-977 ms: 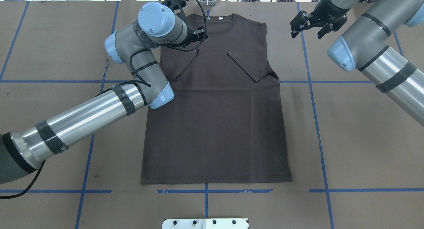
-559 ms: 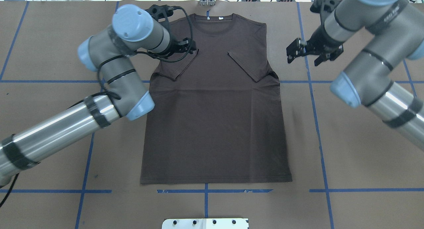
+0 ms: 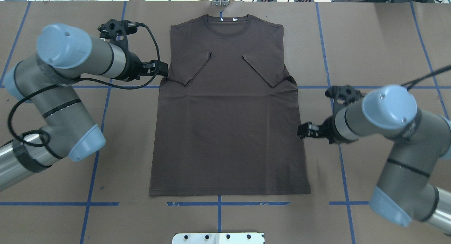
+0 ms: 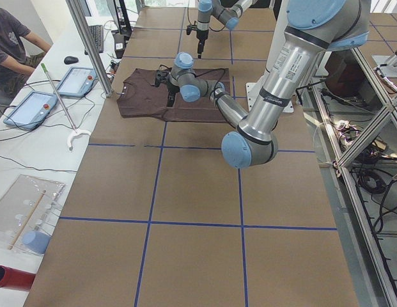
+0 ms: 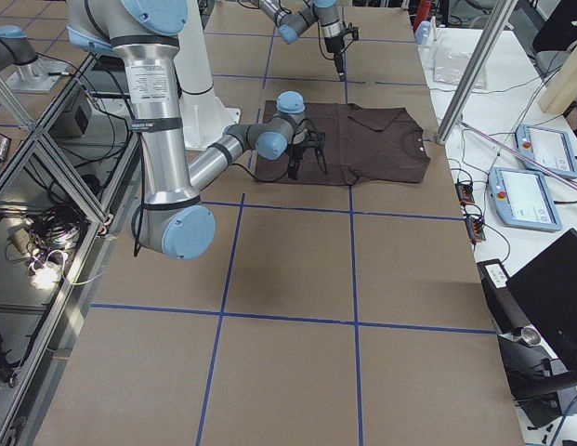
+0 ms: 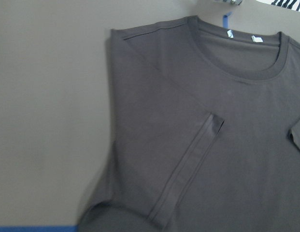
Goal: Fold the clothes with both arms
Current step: 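Move the right gripper to the nearer hem corner while the left arm withdraws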
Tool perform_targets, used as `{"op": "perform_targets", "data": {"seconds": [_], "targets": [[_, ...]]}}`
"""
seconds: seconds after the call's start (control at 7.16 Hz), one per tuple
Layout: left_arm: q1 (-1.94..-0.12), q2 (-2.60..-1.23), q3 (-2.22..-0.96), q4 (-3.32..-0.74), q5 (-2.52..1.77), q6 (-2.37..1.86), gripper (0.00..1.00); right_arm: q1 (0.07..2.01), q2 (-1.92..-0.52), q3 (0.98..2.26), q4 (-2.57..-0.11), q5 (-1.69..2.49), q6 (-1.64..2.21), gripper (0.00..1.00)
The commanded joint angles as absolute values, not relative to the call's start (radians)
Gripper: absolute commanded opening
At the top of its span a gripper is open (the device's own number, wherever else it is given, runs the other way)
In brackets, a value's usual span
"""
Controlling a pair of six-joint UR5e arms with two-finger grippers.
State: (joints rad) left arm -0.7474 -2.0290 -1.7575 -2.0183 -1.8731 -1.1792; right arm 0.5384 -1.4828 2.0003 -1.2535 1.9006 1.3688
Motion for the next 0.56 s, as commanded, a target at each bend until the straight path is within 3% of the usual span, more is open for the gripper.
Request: {"op": "perform_targets", "data": {"seconds": [0.0,0.42], "targets": [[-0.744,-1.993,-1.813,-2.014,-1.875,-1.181,1.00,0.366,-1.594,2.045,-1.163,1.779,1.492,1.00],[-0.744,-2.000,-1.813,-2.016,-1.875,-1.184,1.00,0.289,-1.583,2.034,-1.190,1.735,1.508,1.00]]}}
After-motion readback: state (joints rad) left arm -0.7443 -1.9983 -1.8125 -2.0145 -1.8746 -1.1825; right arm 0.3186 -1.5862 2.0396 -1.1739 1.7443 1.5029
